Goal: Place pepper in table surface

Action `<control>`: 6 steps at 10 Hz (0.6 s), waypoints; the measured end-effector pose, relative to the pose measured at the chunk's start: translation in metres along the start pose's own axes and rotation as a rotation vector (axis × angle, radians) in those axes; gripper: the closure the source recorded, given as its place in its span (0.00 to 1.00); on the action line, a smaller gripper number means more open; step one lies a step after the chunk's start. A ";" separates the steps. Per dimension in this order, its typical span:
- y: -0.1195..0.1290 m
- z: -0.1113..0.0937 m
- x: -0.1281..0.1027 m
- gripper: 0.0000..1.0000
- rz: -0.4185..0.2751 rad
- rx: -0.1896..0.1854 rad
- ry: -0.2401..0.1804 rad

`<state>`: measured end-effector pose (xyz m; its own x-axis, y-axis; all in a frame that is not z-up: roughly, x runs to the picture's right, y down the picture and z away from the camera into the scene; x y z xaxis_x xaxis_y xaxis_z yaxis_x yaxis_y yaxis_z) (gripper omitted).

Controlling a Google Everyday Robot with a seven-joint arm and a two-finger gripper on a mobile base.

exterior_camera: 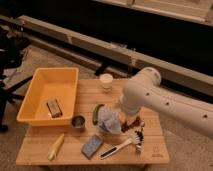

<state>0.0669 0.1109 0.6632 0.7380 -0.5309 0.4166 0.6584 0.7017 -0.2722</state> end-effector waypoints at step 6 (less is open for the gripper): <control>0.000 0.000 0.001 0.35 0.000 0.000 0.002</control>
<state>0.0678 0.1107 0.6632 0.7385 -0.5318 0.4146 0.6583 0.7017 -0.2725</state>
